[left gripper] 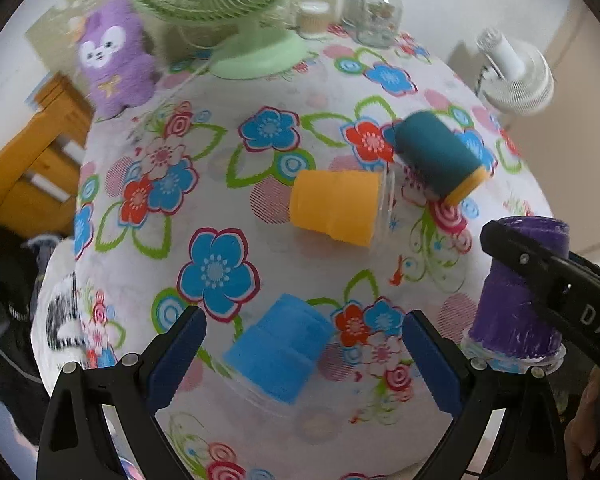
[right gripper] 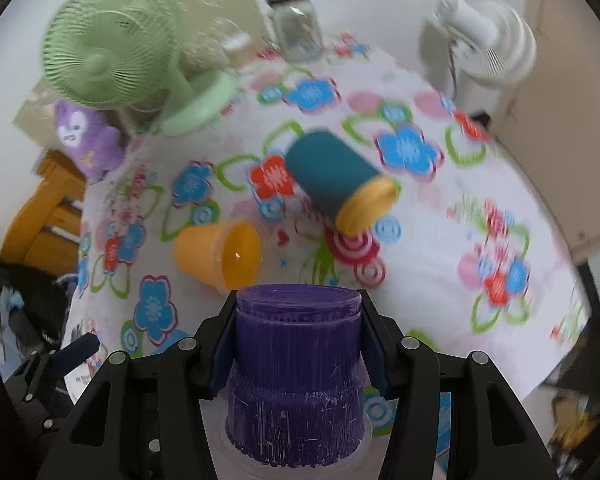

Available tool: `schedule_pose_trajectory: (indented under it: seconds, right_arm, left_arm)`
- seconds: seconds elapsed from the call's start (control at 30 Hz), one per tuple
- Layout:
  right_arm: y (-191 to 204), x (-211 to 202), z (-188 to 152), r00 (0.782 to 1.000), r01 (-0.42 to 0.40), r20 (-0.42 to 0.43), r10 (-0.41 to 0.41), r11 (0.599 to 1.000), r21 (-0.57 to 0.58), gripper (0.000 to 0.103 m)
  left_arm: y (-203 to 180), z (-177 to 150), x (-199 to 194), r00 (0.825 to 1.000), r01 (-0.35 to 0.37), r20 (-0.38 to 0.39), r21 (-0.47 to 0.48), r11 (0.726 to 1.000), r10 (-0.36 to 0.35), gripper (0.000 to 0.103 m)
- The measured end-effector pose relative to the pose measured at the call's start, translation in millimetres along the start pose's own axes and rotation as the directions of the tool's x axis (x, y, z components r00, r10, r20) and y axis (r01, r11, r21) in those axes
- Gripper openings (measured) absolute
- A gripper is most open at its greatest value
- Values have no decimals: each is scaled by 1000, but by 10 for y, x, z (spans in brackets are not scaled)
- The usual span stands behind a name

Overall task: Flip cup upside down
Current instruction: 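Lift the purple cup with the right tool, turning its rim downward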

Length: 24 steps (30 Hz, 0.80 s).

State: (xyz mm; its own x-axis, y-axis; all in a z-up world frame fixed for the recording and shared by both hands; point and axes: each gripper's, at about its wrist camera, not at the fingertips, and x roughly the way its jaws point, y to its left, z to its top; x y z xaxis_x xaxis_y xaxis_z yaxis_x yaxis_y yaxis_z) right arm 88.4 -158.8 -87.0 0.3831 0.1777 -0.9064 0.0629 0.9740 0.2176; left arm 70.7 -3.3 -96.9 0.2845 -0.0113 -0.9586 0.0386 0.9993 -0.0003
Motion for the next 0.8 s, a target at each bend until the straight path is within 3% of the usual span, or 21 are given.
schedule_pose_trajectory:
  seconds: [0.43, 0.6, 0.8]
  right_arm:
    - [47, -574, 65, 985, -55, 145, 91, 971, -232, 56]
    - [62, -757, 30, 964, -47, 239, 119, 956, -288, 56]
    - [77, -834, -51, 934, -35, 321, 156, 935, -353, 56]
  left_arm:
    - [-53, -109, -502, 993, 10, 113, -171, 985, 10, 99]
    - [-70, -174, -641, 984, 20, 175, -169, 985, 10, 100]
    - [-36, -265, -581, 982, 17, 186, -180, 983, 17, 100]
